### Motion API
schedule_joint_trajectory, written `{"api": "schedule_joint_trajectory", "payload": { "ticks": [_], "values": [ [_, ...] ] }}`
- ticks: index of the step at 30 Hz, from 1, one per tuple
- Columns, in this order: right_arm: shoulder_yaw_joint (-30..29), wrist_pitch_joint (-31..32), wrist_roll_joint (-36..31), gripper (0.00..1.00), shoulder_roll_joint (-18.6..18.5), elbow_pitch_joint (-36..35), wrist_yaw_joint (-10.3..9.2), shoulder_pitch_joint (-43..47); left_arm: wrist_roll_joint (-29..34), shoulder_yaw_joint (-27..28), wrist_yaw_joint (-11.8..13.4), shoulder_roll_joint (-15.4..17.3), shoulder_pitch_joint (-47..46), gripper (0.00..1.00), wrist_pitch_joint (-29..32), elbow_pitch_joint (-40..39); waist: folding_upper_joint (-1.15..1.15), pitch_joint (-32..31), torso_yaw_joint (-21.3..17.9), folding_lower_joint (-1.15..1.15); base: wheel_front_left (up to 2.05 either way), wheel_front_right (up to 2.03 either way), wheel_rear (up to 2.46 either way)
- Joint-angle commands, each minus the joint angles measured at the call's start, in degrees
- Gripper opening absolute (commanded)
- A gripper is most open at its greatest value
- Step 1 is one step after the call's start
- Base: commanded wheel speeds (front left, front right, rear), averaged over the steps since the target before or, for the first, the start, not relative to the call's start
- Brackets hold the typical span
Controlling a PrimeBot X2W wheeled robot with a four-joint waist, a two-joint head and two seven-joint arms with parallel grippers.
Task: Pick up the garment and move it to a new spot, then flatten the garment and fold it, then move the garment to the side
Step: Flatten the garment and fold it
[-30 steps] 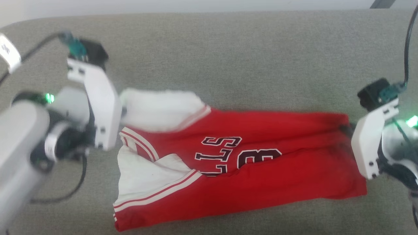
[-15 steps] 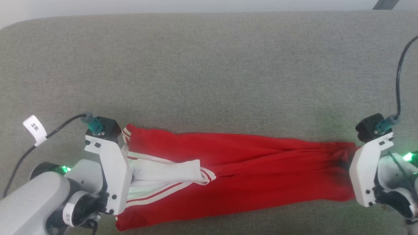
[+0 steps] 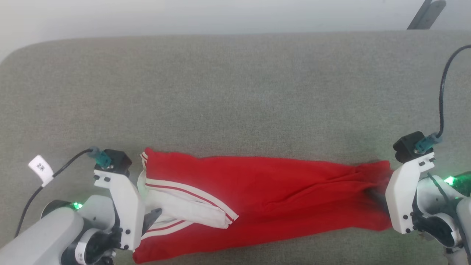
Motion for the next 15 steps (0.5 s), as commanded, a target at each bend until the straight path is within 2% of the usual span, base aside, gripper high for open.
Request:
{"api": "schedule_joint_trajectory", "payload": {
  "ticks": [1,9,15],
  "values": [
    [-0.13,-0.38,0.16,1.0,0.21,-0.19,-0.1,0.49,0.04,0.21,-0.18,-0.12,0.86,1.0,-0.6,-0.05,0.0,-0.68,0.05,0.0,0.0,0.0,0.0],
    [-3.3,-1.73,-0.1,1.0,1.78,-1.45,-0.1,3.08,1.49,2.3,-1.03,0.87,5.46,1.0,-9.94,-1.89,0.0,-3.96,0.34,0.0,0.0,0.0,0.0],
    [-5.87,-1.93,-0.15,1.0,2.48,-1.74,-0.1,4.75,3.37,4.98,-1.21,1.28,9.57,1.0,-20.03,-2.63,0.0,-5.68,0.65,0.0,0.0,0.0,0.0]
  ]
}}
